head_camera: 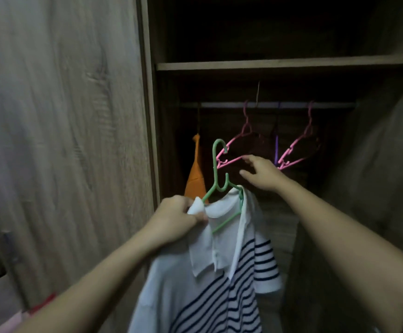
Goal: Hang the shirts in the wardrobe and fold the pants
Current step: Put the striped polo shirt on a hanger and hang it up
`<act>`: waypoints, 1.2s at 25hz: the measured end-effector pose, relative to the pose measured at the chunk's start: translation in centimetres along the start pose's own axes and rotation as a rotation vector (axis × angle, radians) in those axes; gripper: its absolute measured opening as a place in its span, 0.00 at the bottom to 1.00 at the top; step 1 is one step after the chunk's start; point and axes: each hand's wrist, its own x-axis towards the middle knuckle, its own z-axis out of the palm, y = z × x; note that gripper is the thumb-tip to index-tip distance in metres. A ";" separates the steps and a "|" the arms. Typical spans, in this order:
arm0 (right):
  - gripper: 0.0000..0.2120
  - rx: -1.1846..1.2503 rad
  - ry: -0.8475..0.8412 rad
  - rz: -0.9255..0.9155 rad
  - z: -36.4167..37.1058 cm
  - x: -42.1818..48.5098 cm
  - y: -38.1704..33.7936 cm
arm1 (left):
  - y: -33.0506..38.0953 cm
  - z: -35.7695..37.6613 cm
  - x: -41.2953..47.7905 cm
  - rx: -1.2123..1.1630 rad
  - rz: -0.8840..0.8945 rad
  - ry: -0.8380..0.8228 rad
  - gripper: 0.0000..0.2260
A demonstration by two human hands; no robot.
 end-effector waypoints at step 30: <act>0.30 0.888 0.194 0.320 0.5 6.8 3.0 | 9.1 1.5 19.6 0.174 -0.180 0.346 0.09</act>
